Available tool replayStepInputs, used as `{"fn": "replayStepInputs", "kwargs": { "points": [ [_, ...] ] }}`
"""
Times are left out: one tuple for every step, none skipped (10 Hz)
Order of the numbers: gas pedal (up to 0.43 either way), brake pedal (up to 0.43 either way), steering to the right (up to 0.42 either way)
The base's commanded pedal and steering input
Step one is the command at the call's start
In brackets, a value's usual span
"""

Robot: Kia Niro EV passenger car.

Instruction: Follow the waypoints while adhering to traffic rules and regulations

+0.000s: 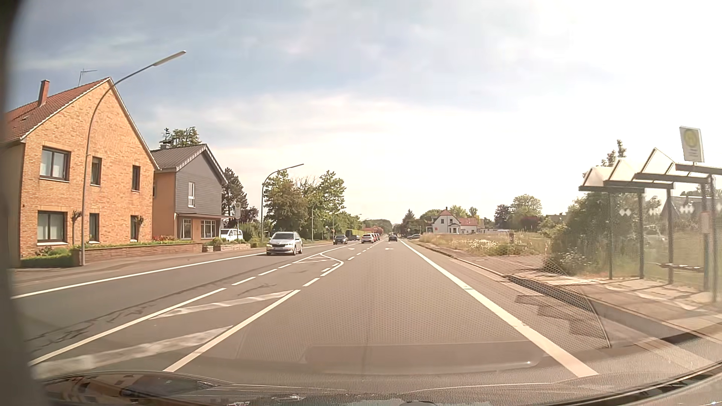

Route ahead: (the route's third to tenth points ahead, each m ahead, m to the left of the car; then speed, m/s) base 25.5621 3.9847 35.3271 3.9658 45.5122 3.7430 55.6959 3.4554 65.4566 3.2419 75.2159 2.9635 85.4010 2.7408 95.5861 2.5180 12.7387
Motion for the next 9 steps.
{"fn": "replayStepInputs", "kwargs": {
  "points": [
    [0.0, 0.0, -0.001],
    [0.0, 0.0, -0.002],
    [0.0, 0.0, -0.002],
    [0.0, 0.0, -0.003],
    [0.0, 0.0, -0.003],
    [0.0, 0.0, -0.004],
    [0.0, 0.0, -0.006],
    [0.0, 0.0, -0.009],
    [0.0, 0.0, -0.012]
  ]
}}
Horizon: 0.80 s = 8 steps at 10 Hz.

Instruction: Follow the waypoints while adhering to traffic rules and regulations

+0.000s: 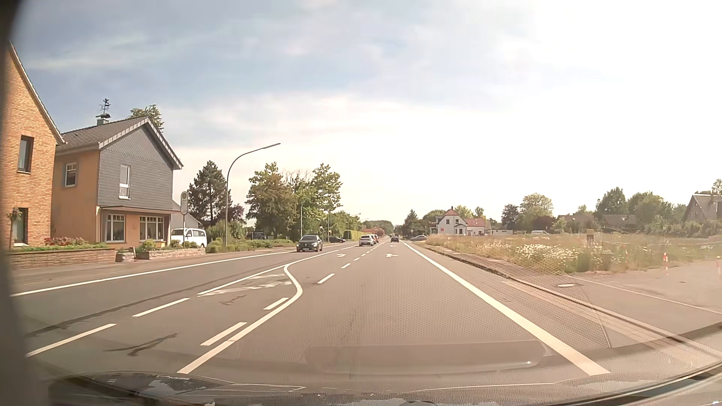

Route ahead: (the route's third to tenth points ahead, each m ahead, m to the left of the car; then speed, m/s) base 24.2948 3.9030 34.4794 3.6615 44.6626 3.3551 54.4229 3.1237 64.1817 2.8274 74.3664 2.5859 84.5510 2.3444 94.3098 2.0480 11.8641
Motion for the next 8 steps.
{"fn": "replayStepInputs", "kwargs": {
  "points": [
    [0.0, 0.0, -0.015],
    [0.0, 0.0, -0.02],
    [0.0, 0.0, -0.023],
    [0.0, 0.0, -0.026],
    [0.0, 0.0, -0.029],
    [0.0, 0.0, -0.035],
    [0.0, 0.0, -0.04],
    [0.0, 0.0, -0.044]
  ]
}}
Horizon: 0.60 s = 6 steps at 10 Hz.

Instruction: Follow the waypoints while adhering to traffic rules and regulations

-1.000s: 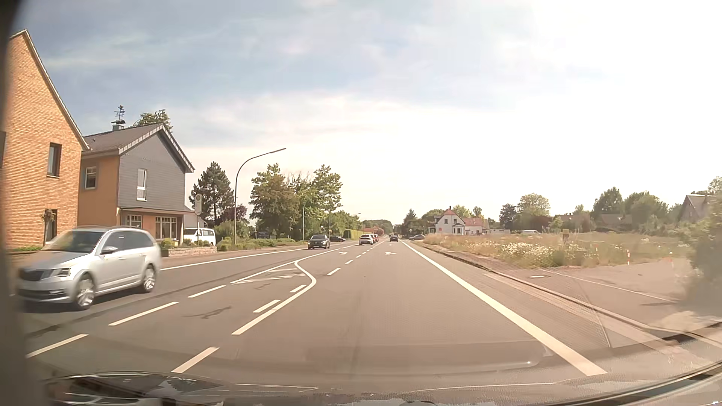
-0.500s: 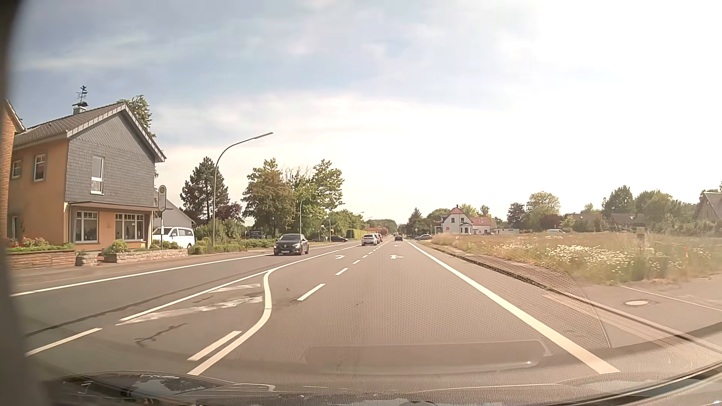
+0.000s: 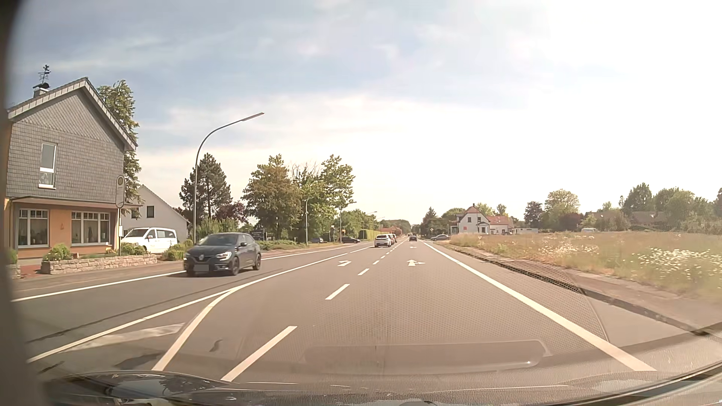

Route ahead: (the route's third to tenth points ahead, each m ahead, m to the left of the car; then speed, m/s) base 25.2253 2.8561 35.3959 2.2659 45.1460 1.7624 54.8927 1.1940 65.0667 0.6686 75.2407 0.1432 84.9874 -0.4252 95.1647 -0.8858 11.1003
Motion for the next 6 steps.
{"fn": "replayStepInputs", "kwargs": {
  "points": [
    [0.0, 0.0, -0.047],
    [0.0, 0.0, -0.048],
    [0.0, 0.0, -0.048],
    [0.0, 0.0, -0.048],
    [0.0, 0.0, -0.048],
    [0.0, 0.0, -0.047]
  ]
}}
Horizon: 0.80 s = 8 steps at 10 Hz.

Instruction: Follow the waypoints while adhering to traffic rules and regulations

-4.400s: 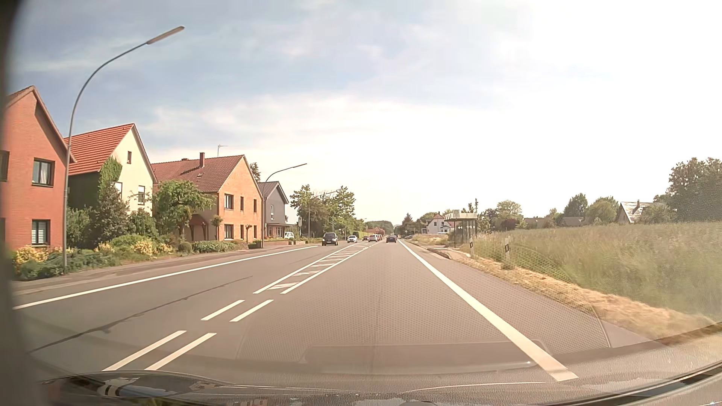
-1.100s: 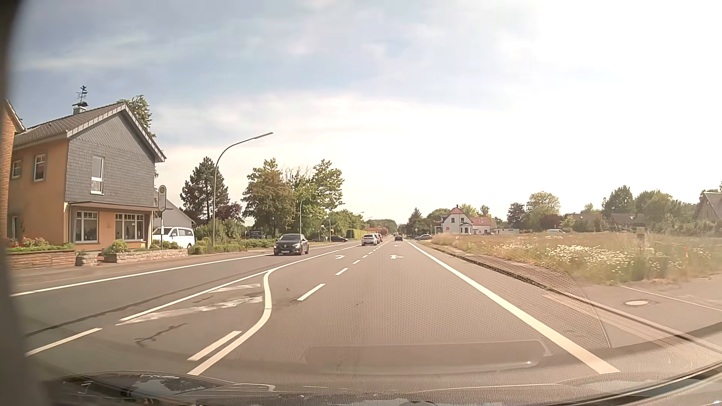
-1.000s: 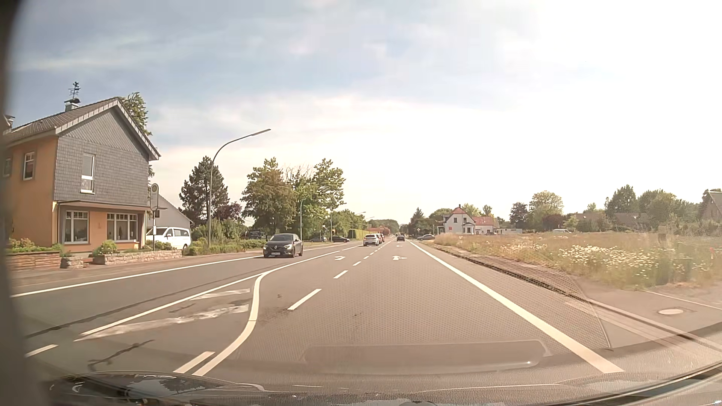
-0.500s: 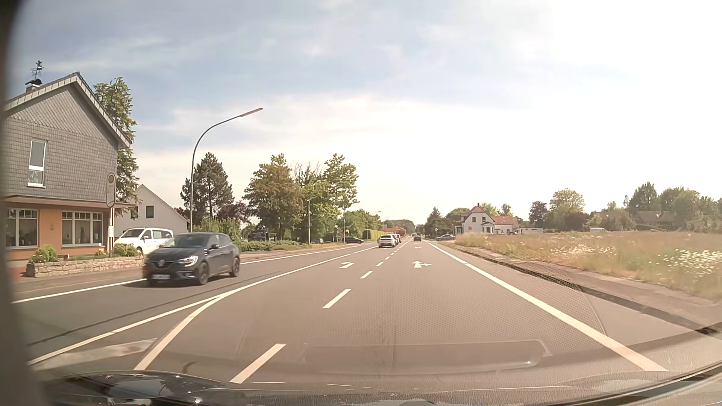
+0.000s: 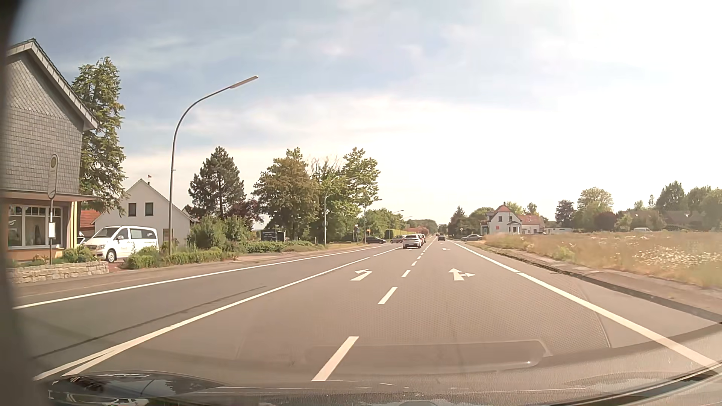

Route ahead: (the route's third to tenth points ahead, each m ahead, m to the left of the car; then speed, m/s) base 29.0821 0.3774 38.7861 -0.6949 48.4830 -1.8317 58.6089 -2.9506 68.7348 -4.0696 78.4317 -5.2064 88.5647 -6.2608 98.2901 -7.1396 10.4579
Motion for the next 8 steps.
{"fn": "replayStepInputs", "kwargs": {
  "points": [
    [0.0, 0.0, -0.046],
    [0.0, 0.0, -0.043],
    [0.0, 0.0, -0.03],
    [0.0, 0.0, -0.016],
    [0.0, 0.0, -0.009],
    [0.0, 0.006, -0.006],
    [0.0, 0.006, -0.004],
    [0.0, 0.006, -0.001]
  ]
}}
